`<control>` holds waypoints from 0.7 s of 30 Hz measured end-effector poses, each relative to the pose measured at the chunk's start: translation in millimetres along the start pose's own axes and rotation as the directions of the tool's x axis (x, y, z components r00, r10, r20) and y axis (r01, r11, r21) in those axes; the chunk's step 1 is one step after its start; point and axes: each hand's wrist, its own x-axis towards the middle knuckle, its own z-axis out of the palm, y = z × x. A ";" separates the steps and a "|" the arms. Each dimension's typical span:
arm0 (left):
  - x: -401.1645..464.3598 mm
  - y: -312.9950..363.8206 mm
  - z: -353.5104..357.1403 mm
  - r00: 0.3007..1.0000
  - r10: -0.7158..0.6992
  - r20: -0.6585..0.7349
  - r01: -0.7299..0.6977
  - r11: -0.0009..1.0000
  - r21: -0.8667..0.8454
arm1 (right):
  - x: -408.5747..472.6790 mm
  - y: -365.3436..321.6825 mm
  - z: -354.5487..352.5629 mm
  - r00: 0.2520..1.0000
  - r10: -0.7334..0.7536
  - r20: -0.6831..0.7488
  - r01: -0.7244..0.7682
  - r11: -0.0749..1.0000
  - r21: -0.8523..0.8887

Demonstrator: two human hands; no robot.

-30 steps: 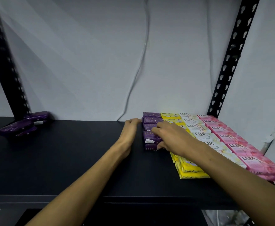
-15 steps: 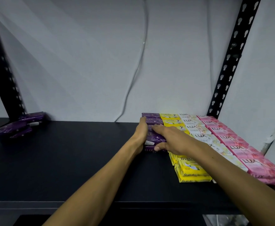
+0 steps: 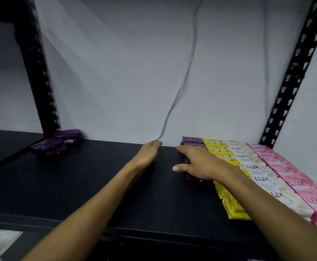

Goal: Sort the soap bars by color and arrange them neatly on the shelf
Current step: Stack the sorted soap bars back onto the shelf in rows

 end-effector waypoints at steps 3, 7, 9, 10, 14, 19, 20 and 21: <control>-9.8 -18.4 -65.2 0.986 0.122 -0.111 -0.082 0.946 0.314 | 29.6 -36.7 12.2 0.997 -0.073 0.015 0.073 0.997 0.003; -25.9 -48.0 -152.1 0.919 0.258 -0.299 -0.014 0.779 0.627 | 75.2 -91.7 33.9 0.985 -0.152 0.083 0.143 0.984 0.106; -37.5 -62.7 -190.3 0.849 0.318 -0.423 0.088 0.704 0.705 | 98.6 -117.3 46.9 0.977 -0.188 0.097 0.169 0.970 0.177; -42.9 -69.7 -207.5 0.799 0.354 -0.487 0.141 0.677 0.723 | 110.8 -129.1 54.3 0.975 -0.202 0.094 0.179 0.962 0.208; -55.7 -89.3 -259.1 0.682 0.341 -0.647 0.250 0.723 0.644 | 152.2 -172.1 82.1 0.967 -0.252 0.031 0.233 0.929 0.287; -51.7 -98.9 -297.3 0.789 0.144 -0.597 0.168 0.884 0.436 | 191.8 -212.9 123.2 0.963 -0.218 -0.157 0.261 0.894 0.364; -48.8 -100.3 -302.6 0.810 0.139 -0.570 0.165 0.878 0.449 | 201.5 -217.9 128.5 0.957 -0.223 -0.184 0.277 0.890 0.363; -45.7 -102.3 -307.2 0.826 0.142 -0.546 0.167 0.863 0.477 | 210.9 -221.8 131.9 0.950 -0.235 -0.205 0.297 0.884 0.362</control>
